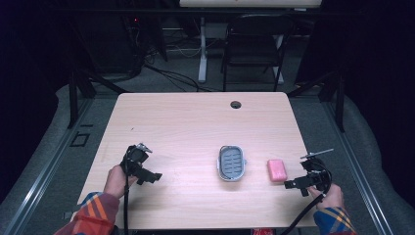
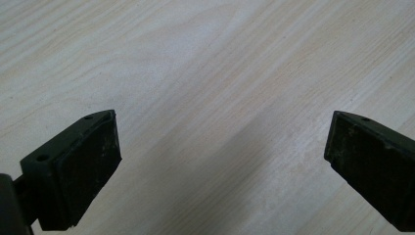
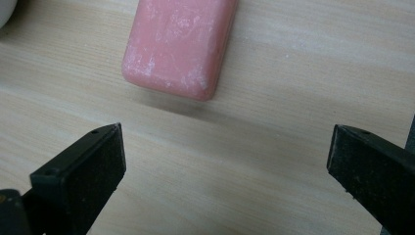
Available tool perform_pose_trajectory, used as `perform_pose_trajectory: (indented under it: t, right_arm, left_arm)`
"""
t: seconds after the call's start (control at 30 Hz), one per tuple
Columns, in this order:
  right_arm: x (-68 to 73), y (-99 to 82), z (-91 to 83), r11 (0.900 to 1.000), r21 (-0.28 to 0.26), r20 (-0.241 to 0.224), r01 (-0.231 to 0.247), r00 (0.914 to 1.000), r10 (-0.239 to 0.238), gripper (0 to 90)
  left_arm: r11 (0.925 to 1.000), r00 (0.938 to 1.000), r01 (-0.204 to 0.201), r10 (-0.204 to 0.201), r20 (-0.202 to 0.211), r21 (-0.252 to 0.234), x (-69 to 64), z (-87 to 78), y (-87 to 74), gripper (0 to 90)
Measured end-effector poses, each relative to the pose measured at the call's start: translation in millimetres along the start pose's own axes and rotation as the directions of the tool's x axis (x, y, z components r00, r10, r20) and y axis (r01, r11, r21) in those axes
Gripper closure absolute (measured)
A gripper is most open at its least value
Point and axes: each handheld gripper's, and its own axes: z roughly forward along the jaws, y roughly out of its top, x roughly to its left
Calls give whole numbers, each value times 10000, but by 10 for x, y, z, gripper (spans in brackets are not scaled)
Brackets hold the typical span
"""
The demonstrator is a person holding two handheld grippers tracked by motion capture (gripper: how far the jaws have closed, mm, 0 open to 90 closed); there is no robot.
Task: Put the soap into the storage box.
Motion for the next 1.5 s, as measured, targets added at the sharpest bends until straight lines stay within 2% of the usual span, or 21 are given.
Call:
perform_pose_trajectory:
  t: [0.33,0.5,0.8,0.9,1.1,1.23,1.37,1.4,1.5]
  right_arm:
    - [73,15,-19,9998,-179,-39,-1,10000,0,4]
    - [101,29,-39,9988,-425,-183,-242,9996,234,4]
    - [223,174,-48,9986,-524,-103,-97,9999,92,0]
    - [289,240,-2,9985,-514,-53,-162,9999,159,0]
    - [329,337,61,9997,-118,81,-223,9997,224,0]
    - [364,389,98,9997,-47,97,-240,9997,240,0]
    - [398,471,170,9995,250,34,-209,9998,209,0]
    - [413,476,193,9992,126,121,-370,9992,369,0]
    - [399,512,207,9987,416,125,-309,9995,304,0]
  left_arm:
    - [10000,10000,-11,11,6,8,-1,-3,-1,1]
    - [9999,9999,-113,113,-34,37,-17,-5,9,1]
    - [9999,10000,-45,45,26,94,8,11,2,1]
    - [9999,10000,-66,65,41,88,-1,16,8,1]
    - [9999,10000,-53,53,-17,102,0,15,10,1]
    - [10000,10000,-17,17,-23,90,-3,15,9,1]
    - [10000,10000,-17,18,-18,77,-9,13,9,1]
    - [10000,10000,-16,16,-19,75,-8,12,8,1]
    - [10000,10000,-24,24,-25,81,-9,10,5,1]
